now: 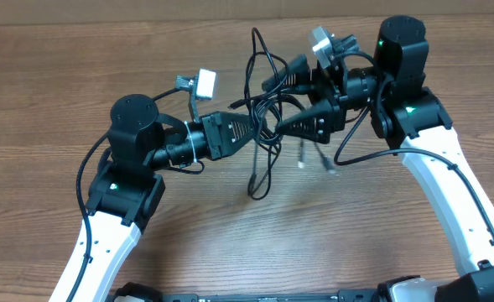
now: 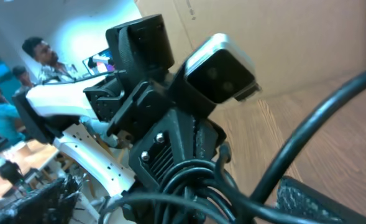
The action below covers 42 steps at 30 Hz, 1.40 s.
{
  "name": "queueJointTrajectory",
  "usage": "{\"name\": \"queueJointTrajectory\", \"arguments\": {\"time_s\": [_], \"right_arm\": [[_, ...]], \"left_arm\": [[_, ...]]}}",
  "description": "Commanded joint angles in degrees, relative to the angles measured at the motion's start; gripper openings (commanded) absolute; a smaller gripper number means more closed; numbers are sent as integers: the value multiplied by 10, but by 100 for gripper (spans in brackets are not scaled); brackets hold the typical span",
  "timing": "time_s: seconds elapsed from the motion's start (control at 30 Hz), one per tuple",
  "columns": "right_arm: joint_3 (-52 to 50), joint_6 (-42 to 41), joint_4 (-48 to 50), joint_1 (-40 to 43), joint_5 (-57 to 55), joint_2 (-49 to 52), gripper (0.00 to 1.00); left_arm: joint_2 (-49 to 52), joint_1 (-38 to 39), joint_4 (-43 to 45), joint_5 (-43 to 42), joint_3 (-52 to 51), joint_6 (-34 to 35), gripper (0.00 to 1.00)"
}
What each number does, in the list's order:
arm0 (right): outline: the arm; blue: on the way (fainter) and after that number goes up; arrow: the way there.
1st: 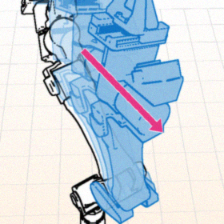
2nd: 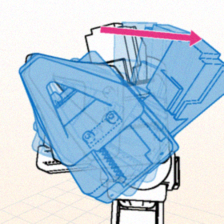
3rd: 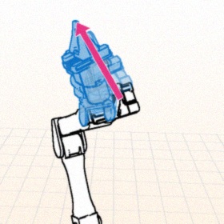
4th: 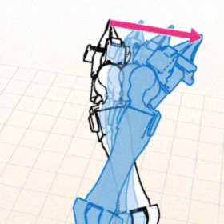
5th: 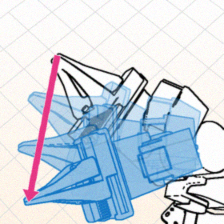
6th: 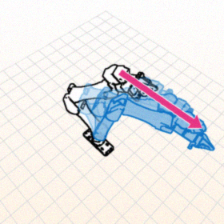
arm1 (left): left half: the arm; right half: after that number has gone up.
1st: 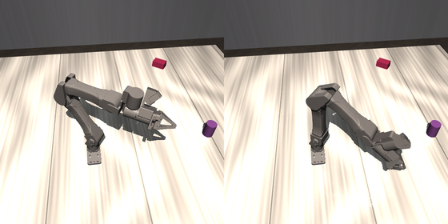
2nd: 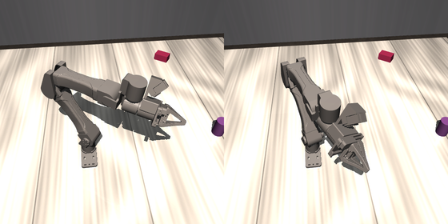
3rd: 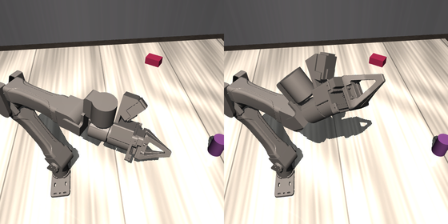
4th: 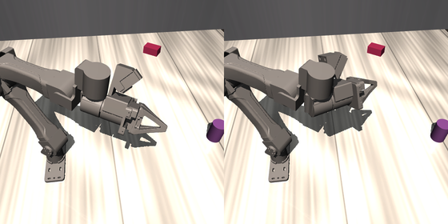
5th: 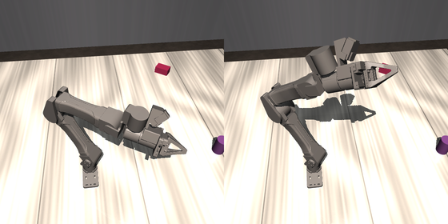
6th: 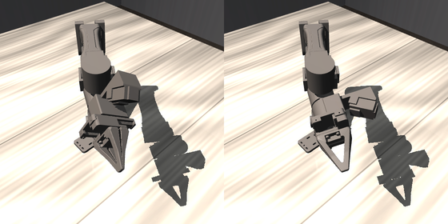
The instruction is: Untangle cables
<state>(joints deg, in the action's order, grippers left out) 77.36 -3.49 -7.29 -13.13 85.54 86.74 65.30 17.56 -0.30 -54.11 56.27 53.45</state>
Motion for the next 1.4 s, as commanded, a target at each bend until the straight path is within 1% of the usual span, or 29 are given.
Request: {"name": "queueJointTrajectory", "arguments": {"time_s": [0.0, 0.1, 0.2, 0.33, 0.4, 0.57, 0.63, 0.73, 0.8, 0.87, 0.97, 1.1, 1.2, 1.3, 1.37], "right_arm": [[15, -43, -7, 20, -25, -15, 100], [15, -87, -15, 41, -57, -15, 100], [15, -123, -41, 58, -106, -15, 100], [15, -130, -116, 64, -199, -15, 100], [15, -127, -151, 64, -250, -15, 100], [15, -125, -219, 64, -356, -15, 100], [15, -111, -244, 63, -382, -15, 100], [15, -101, -296, 63, -437, -15, 100], [15, -100, -337, 63, -487, -15, 100], [15, -100, -375, 63, -521, -15, 100], [15, -103, -415, 63, -531, -15, 100], [15, -128, -462, 63, -532, -15, 100], [15, -129, -498, 61, -535, -15, 100], [15, -129, -520, 47, -561, -15, 100], [15, -131, -527, 33, -590, -17, 100]], "left_arm": [[-1, -10, 4, -25, -2, -108, 4], [-1, -22, -3, -44, -2, -139, 4], [-1, -31, -28, -40, -2, -172, 4], [-1, -44, -67, -14, -2, -210, 4], [-1, -49, -100, 26, -2, -218, 4], [-1, -52, -215, 199, -2, -255, 4], [-1, -52, -243, 251, -2, -271, 4], [-1, -51, -260, 305, -2, -325, 4], [-1, -51, -261, 323, -2, -383, 4], [-1, -51, -260, 322, -2, -445, 4], [-1, -50, -254, 309, -2, -544, 4], [-1, -41, -230, 248, -2, -666, 4], [-2, -26, -203, 198, -2, -714, 4], [-2, -6, -178, 158, -2, -746, 4], [-2, 6, -174, 153, -2, -764, 4]]}}
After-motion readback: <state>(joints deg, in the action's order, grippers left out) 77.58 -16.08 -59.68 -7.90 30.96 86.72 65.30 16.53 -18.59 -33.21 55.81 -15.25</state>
